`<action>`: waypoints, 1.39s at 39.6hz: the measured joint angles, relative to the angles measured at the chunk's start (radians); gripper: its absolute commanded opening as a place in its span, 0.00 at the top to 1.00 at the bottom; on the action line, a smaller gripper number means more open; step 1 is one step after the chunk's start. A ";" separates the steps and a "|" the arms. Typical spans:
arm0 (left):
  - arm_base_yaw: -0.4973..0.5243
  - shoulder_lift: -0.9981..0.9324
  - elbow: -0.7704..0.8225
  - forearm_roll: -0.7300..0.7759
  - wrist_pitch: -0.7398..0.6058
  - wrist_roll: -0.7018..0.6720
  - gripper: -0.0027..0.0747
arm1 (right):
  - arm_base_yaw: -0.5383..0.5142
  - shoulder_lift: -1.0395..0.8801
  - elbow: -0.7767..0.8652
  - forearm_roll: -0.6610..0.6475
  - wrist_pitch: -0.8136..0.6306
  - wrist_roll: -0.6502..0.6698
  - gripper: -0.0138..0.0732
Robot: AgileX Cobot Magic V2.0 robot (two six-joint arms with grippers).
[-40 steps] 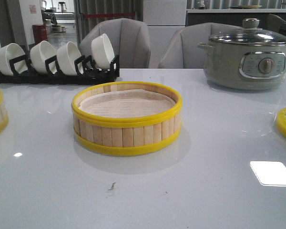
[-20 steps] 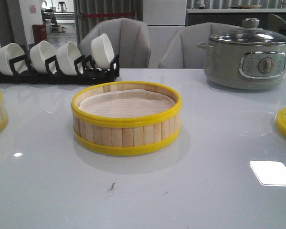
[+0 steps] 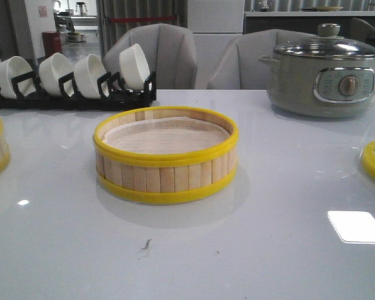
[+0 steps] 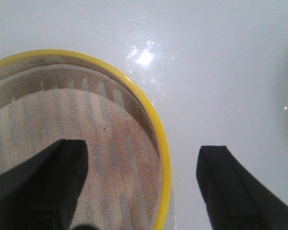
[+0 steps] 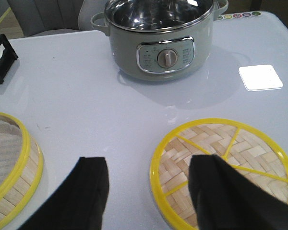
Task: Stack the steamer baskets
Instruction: 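Lower the left gripper over the nearby steamer basket rim and grasp it, then lift the basket with the left gripper and carry it over the center basket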
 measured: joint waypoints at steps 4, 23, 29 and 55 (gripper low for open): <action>0.000 0.035 -0.006 -0.026 -0.002 -0.006 0.29 | 0.000 0.000 0.000 0.002 0.000 0.000 0.28; 0.000 0.143 -0.011 -0.090 -0.047 -0.006 0.29 | 0.000 0.002 0.000 0.004 0.000 0.000 0.28; 0.000 0.188 -0.013 -0.094 -0.047 -0.006 0.29 | 0.000 0.002 0.000 0.004 0.000 0.000 0.28; -0.009 0.203 -0.045 -0.152 -0.007 -0.006 0.85 | 0.000 0.002 0.000 0.004 0.000 0.000 0.28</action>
